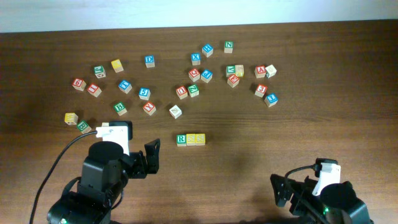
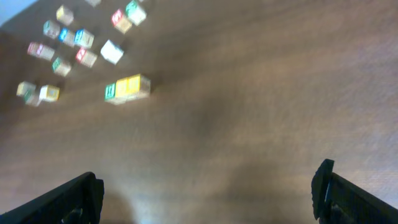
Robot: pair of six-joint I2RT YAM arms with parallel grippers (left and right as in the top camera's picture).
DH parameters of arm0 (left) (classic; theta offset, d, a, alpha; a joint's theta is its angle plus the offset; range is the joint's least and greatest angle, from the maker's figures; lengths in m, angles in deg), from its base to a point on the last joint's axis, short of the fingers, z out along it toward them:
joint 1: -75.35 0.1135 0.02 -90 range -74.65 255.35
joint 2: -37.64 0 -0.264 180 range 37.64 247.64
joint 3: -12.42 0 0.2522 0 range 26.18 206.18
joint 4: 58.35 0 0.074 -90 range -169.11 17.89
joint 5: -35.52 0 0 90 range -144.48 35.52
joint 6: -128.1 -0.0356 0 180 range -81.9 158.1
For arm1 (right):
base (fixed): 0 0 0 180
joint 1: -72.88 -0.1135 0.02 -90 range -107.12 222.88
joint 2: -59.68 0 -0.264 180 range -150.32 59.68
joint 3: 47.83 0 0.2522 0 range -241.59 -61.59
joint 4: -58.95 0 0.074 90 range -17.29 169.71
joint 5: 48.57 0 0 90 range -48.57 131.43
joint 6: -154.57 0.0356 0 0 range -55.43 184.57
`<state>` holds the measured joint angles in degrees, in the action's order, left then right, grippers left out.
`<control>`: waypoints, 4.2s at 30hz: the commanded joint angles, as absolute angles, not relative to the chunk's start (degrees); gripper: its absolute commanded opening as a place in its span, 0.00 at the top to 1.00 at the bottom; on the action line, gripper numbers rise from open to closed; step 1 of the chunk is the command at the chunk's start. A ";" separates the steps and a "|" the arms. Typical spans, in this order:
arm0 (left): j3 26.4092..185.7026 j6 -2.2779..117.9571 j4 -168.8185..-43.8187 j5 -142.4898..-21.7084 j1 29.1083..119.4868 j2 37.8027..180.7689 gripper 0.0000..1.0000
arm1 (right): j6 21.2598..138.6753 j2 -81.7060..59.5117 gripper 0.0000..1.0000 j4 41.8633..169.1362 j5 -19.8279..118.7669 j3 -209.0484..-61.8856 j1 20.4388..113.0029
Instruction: Spell out RSS
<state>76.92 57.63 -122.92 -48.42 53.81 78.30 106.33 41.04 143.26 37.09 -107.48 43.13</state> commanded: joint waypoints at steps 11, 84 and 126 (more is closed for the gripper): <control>77.55 57.81 -122.83 -48.02 53.74 78.17 0.00 | 63.51 51.05 0.02 115.41 41.90 -92.55 64.41; 30.65 44.21 -75.45 -54.76 76.91 37.91 0.01 | 68.03 59.49 0.02 77.27 41.76 -61.91 66.54; 26.65 36.74 -76.91 -54.32 76.91 37.93 0.00 | 68.03 59.49 0.02 77.27 41.76 -61.91 66.54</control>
